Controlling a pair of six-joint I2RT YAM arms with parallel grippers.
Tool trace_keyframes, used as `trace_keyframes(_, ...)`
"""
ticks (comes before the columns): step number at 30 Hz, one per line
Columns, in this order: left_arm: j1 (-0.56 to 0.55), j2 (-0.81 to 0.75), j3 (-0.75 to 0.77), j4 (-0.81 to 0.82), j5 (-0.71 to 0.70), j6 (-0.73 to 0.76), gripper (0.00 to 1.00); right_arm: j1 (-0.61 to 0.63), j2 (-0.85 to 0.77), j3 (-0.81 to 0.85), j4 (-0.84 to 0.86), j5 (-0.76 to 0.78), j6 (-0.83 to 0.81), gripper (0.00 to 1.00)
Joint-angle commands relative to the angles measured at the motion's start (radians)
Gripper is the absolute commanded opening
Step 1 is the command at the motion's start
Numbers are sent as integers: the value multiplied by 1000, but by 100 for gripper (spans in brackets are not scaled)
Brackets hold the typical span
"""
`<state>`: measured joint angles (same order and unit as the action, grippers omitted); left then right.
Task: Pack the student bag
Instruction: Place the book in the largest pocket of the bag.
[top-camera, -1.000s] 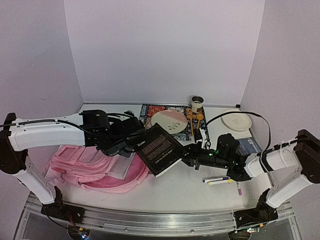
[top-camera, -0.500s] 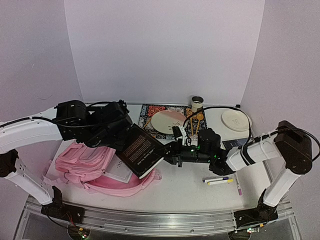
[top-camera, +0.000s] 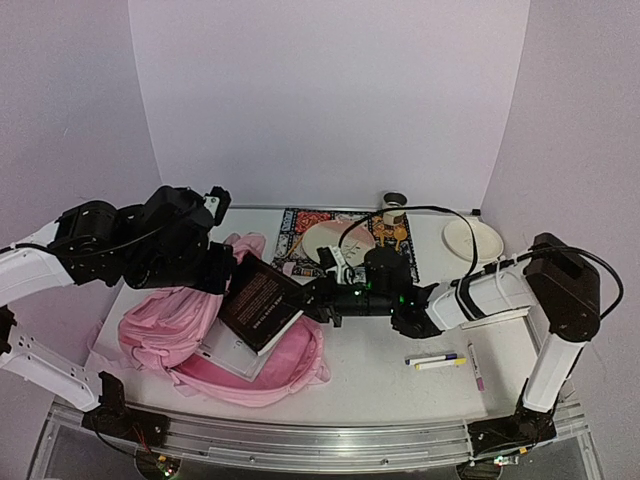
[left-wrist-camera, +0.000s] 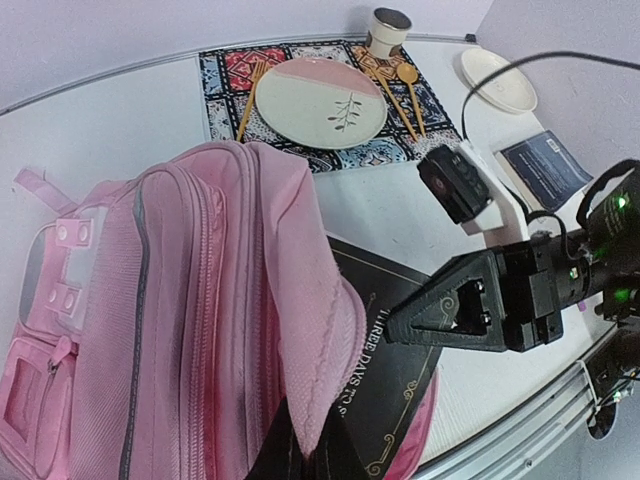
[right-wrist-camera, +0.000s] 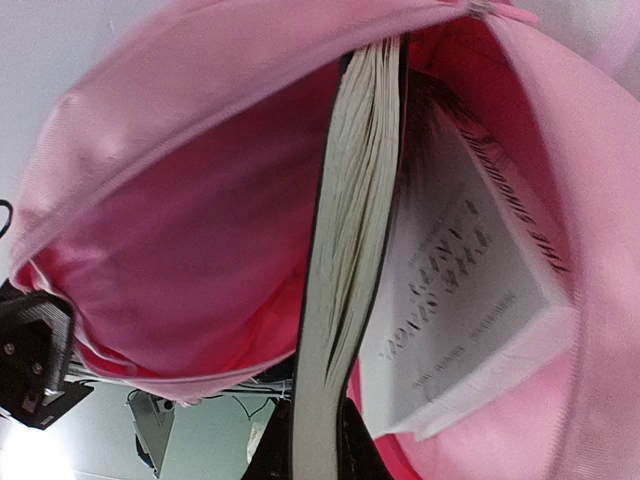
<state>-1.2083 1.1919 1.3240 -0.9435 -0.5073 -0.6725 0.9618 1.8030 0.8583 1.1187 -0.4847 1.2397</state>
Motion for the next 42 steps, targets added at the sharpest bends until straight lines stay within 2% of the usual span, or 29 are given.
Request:
trace_keyframes(1, -6, -45, 2, 184, 28, 28, 0, 17, 2, 138, -47, -3, -77, 0)
trace_keyframes(12, -7, -78, -39, 296, 109, 59, 0, 60, 123, 278, -161, 42, -83, 3)
trace_keyframes(18, -6, -103, -74, 299, 95, 47, 0, 76, 171, 410, -335, 97, -167, 8)
trace_keyframes(20, -6, -110, -84, 299, 89, 44, 0, 78, 181, 436, -380, 108, -189, 12)
trace_keyframes(28, -6, -114, -121, 296, 38, 41, 0, 77, 174, 462, -523, 157, -270, 43)
trace_keyframes(42, 16, -90, -174, 263, -25, 34, 0, 77, 54, 470, -789, 295, -487, 71)
